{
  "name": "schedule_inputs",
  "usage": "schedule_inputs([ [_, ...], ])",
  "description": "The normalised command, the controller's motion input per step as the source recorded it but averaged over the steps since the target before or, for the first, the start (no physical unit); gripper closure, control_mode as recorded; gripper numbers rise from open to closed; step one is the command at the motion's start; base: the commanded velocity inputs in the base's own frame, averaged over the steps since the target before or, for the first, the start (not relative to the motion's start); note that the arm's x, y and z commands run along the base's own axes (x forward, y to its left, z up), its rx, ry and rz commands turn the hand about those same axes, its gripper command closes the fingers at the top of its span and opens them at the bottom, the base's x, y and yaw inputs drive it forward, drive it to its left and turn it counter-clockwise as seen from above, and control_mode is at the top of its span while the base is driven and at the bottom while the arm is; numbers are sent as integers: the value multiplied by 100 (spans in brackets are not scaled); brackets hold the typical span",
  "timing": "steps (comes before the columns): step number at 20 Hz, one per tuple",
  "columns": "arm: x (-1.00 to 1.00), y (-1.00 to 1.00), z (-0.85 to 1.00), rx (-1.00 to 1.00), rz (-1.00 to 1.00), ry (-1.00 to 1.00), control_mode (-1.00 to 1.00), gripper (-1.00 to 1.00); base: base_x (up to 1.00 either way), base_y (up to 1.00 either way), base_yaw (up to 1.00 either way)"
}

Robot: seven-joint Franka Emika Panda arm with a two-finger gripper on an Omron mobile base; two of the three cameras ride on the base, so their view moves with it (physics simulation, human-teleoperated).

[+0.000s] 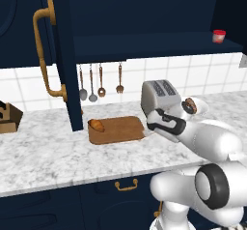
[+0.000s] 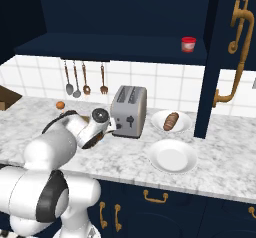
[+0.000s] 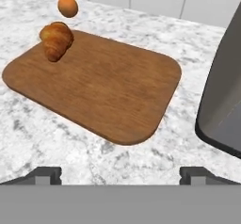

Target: From the different types of pastries on the counter, select a croissant and place it on the cutting board. Then retrieve a jar of jam from the cabinet and place it alongside the croissant on the cutting board.

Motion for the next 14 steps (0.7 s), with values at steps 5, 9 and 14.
schedule_inputs([
  [5,18,-99,60,7,-1,0,-100,-100,0,0,0],
  [9,23,-88,90,4,-2,-2,-100,-100,0,0,0],
  [14,7,-69,100,6,-2,-4,-100,-100,0,0,0],
])
